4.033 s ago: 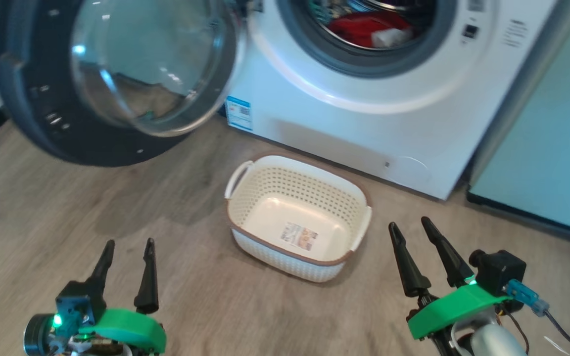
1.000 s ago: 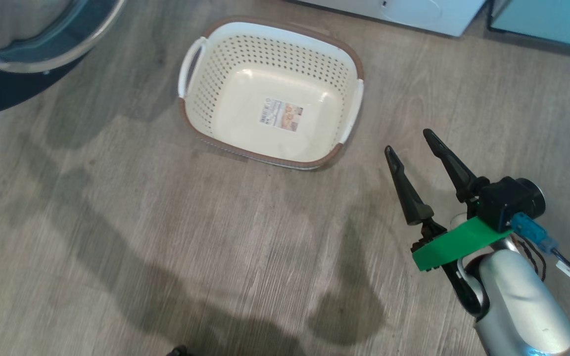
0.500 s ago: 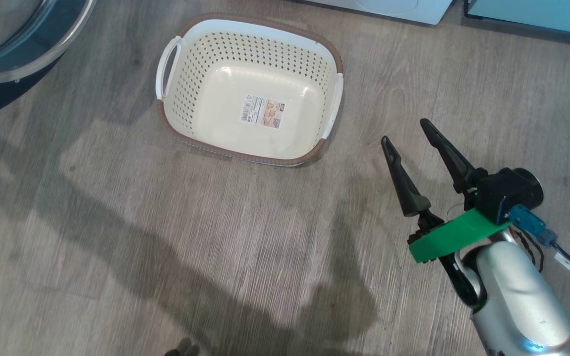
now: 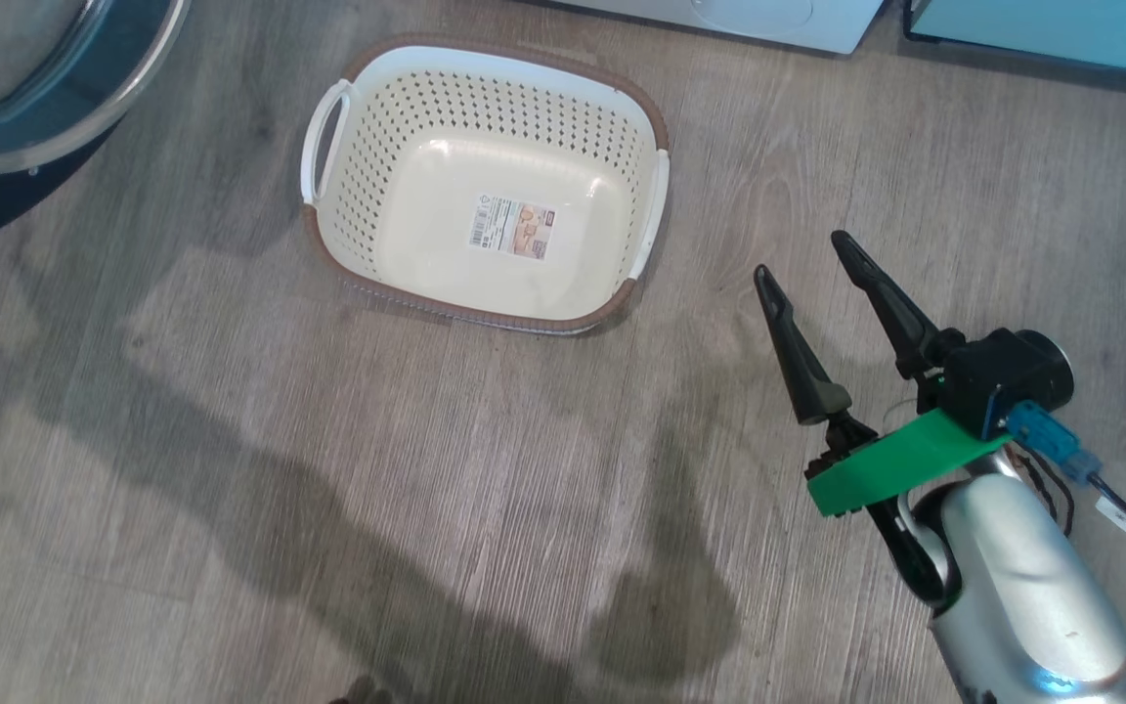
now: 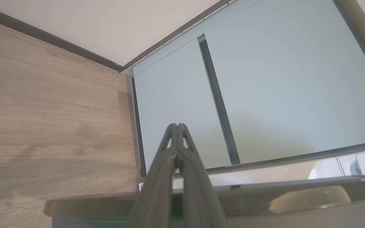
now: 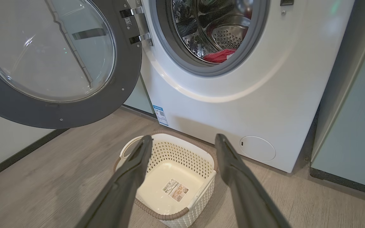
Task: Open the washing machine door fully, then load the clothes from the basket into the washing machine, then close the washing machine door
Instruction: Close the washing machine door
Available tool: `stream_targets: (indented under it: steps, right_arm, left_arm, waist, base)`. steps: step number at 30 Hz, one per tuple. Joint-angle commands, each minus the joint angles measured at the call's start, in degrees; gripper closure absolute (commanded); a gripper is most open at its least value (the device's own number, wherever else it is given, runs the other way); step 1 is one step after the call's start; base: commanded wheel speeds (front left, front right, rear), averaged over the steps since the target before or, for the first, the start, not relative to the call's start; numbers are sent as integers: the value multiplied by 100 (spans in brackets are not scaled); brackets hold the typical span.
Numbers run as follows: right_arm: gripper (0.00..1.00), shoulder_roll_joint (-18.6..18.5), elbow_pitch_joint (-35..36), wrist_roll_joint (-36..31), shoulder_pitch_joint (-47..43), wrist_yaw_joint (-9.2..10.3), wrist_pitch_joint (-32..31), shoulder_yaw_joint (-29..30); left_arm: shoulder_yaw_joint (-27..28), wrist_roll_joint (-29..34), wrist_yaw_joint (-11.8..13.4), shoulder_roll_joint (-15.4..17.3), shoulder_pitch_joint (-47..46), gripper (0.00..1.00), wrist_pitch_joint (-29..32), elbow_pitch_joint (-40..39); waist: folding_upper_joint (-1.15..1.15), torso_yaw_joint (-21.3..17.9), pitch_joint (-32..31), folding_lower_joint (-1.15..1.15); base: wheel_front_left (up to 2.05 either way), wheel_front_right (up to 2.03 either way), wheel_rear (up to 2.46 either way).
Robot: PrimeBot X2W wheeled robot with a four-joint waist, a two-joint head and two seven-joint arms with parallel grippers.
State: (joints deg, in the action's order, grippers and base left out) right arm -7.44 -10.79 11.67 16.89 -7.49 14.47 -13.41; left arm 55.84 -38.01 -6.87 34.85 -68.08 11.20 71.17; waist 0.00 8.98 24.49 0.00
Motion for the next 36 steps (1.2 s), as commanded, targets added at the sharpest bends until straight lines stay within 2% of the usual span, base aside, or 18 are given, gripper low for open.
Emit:
stream_targets:
  steps: [1, 7, 17, 30, 36]
  right_arm:
    - [0, 84, 143, 8, 33, 0, 53, -109]
    - [0, 117, 86, 27, 20, 0, 53, -123]
    - [0, 216, -26, 126, -79, 0, 53, -153]
    - [0, 317, -107, 215, -304, 0, 53, -154]
    - [0, 345, -92, 282, -453, 0, 53, -111]
  left_arm:
    - [-128, -75, -48, 261, 82, 100, 191, -125]
    - [-378, -115, -58, 139, 277, 100, 553, -274]
    - [-636, -937, -61, -274, 912, 100, 1433, -1171]
    - [-1357, -1931, -61, -1025, 1894, 100, 2679, -2534]
    - [-1571, -2354, -61, -1472, 2321, 100, 3189, -3130]
  waist:
    - [0, 4, -36, 0]
    - [0, -3, -183, 0]
    - [0, -59, -670, 0]
    - [0, -113, -1249, 0]
    - [0, -162, -1487, 0]
  base:
    - [0, 0, 0]
    - [0, 0, 0]
    - [0, 0, 0]
    - [0, 0, 0]
    - [0, 0, 0]
